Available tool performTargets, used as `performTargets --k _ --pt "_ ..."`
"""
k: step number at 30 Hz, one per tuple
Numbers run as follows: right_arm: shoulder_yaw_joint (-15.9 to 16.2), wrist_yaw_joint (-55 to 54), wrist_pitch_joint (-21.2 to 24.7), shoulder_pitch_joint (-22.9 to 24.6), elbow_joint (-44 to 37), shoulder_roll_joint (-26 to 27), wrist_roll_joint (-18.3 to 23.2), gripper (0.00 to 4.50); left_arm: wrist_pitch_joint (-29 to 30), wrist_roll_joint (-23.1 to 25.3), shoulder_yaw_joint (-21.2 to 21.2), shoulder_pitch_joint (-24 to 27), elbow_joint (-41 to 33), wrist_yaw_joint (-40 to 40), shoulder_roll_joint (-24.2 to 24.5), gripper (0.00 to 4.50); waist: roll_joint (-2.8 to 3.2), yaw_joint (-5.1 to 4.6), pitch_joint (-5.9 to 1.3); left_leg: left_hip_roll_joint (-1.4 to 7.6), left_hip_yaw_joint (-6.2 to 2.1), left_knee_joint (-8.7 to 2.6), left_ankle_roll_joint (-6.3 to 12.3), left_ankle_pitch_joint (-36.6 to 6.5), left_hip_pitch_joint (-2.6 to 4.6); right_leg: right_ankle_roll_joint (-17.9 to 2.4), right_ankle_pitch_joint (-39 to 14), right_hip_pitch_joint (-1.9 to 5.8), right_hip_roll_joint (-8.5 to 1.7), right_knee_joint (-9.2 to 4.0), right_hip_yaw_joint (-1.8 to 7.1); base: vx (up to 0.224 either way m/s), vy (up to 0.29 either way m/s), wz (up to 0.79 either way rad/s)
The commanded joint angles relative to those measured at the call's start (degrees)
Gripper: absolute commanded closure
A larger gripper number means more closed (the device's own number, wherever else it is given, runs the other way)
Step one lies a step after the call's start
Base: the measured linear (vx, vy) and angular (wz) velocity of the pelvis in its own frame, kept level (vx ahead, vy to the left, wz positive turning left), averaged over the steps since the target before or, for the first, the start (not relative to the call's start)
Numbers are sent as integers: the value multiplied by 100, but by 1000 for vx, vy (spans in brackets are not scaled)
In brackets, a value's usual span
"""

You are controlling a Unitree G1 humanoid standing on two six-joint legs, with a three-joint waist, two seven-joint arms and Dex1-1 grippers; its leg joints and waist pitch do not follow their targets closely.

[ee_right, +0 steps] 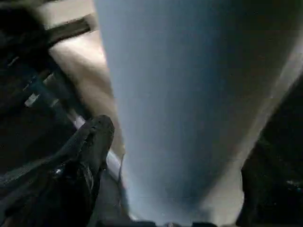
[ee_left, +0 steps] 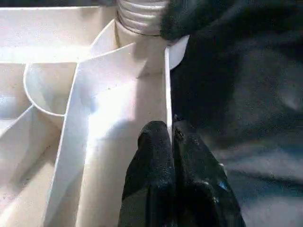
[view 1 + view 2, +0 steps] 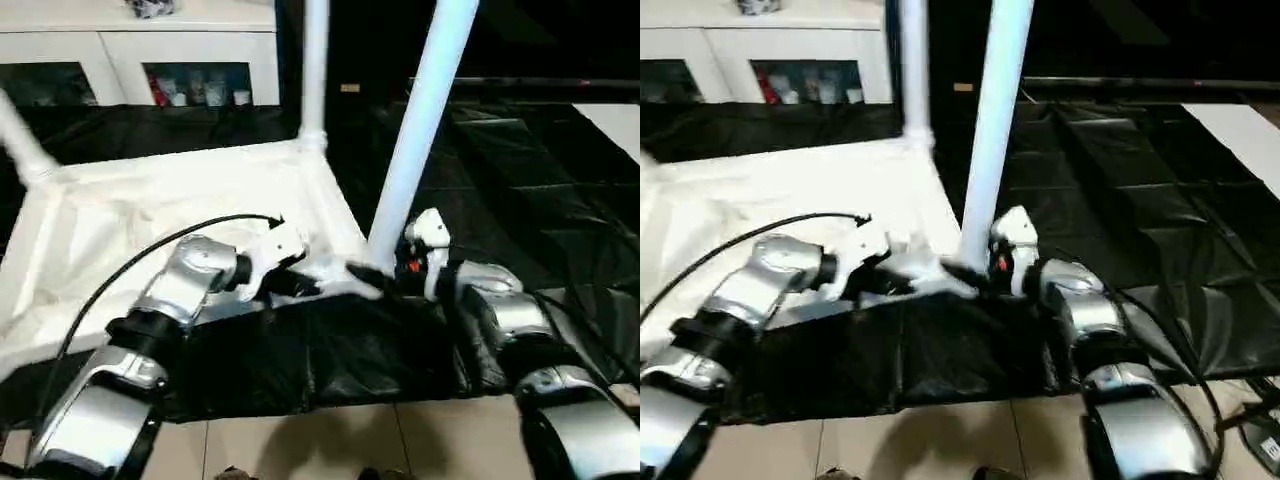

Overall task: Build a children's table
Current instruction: Insert table leg to table base, then rotate leg to tighten

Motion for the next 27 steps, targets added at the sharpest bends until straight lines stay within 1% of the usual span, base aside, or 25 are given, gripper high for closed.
performTargets --k 1,2,3,4,5,6,9,10,13,14,15,17,19,20,22,23,24,25,26,27 --pt "211 376 117 77 -163 -15 -79 73 -281 -206 -76 -101 -327 -300 -52 450 18 11 -424 91 70 -381 436 -1351 64 -1268 -1707 376 -244 -320 244 0 0 0" --pt "355 764 191 142 -313 -165 -106 73 -364 -261 -93 -91 -304 -536 -12 450 18 14 -426 95 75 -384 420 -1368 74 -1280 -1693 368 -245 -321 249 0 0 0" --pt "423 950 226 173 -387 -238 -119 73 -407 -287 -102 -88 -291 -651 8 450 20 41 -425 84 75 -380 430 -1396 76 -1262 -1694 386 -234 -334 245 0 0 0" --pt "485 1096 241 191 -435 -300 -143 73 -418 -294 -119 -92 -272 -745 27 450 19 50 -429 92 73 -387 432 -1364 71 -1292 -1624 381 -234 -308 253 0 0 0" --pt "496 1125 243 195 -446 -311 -146 88 -424 -294 -124 -93 -268 -764 32 450 19 58 -430 94 72 -383 428 -1339 64 -1288 -1598 383 -241 -301 257 0 0 0" --pt "558 1324 257 213 -526 -371 -174 97 -481 -297 -170 -102 -228 -925 71 450 39 74 -430 94 68 -387 406 -1335 66 -1290 -1599 383 -246 -303 256 0 0 0" --pt "596 1525 338 211 -621 -397 -171 117 -582 -299 -229 -117 -178 -1097 107 450 11 114 -431 88 76 -384 379 -1341 78 -1264 -1673 380 -248 -312 264 0 0 0" --pt "613 1564 357 212 -651 -405 -162 142 -605 -290 -256 -118 -168 -1156 121 450 14 125 -430 92 72 -386 364 -1310 72 -1257 -1653 380 -252 -301 265 0 0 0" --pt "648 1625 380 212 -710 -415 -139 152 -704 -252 -291 -126 -112 -1265 144 450 10 132 -434 92 68 -388 343 -1292 74 -1227 -1684 383 -256 -302 262 0 0 0" --pt "664 1653 411 216 -729 -412 -124 158 -741 -229 -300 -132 -79 -1291 151 450 12 128 -433 91 69 -388 338 -1290 73 -1228 -1677 381 -251 -300 263 0 0 0" --pt "685 1681 452 237 -780 -422 -104 162 -764 -220 -301 -139 -55 -1309 152 450 1 132 -436 91 69 -387 342 -1266 72 -1231 -1646 383 -249 -297 263 0 0 0" --pt "726 1745 538 308 -900 -431 -77 168 -783 -229 -293 -143 -27 -1337 147 450 4 138 -437 92 71 -385 341 -1259 78 -1235 -1641 380 -251 -297 264 0 0 0" --pt "732 1753 548 348 -946 -429 -72 170 -788 -232 -284 -144 -14 -1323 139 450 2 143 -435 92 69 -388 344 -1232 72 -1214 -1625 389 -251 -294 266 0 0 0" --pt "721 1750 552 411 -998 -416 -74 171 -794 -241 -262 -143 12 -1276 123 450 1 144 -434 93 72 -386 343 -1256 78 -1214 -1650 379 -254 -298 267 0 0 0" --pt "668 1669 541 571 -1070 -374 -52 172 -798 -243 -177 -142 84 -1054 63 450 13 150 -407 94 74 -400 305 -1432 101 -1159 -1916 360 -256 -345 262 0 0 0" --pt "648 1623 510 606 -1065 -363 -49 172 -801 -243 -157 -143 96 -997 48 450 8 150 -408 94 72 -402 288 -1474 110 -1137 -1974 360 -256 -351 262 0 0 0" --pt "617 1553 456 649 -1060 -348 -54 172 -808 -237 -122 -148 122 -896 24 450 10 151 -407 94 63 -408 263 -1518 108 -1109 -2075 370 -266 -358 260 0 0 0" --pt "544 1417 359 725 -1027 -307 -45 172 -824 -224 -46 -169 189 -665 -31 450 11 150 -412 94 64 -406 246 -1530 110 -1085 -2107 361 -270 -366 263 0 0 0" --pt "536 1401 348 734 -1023 -302 -44 172 -826 -222 -38 -172 197 -638 -37 450 6 148 -409 94 65 -407 238 -1547 116 -1077 -2129 353 -269 -374 263 0 0 0" --pt "439 1196 211 811 -970 -239 -35 172 -839 -249 35 -181 250 -517 -67 450 23 145 -409 87 63 -407 217 -1582 114 -1068 -2156 355 -265 -381 264 0 0 0"
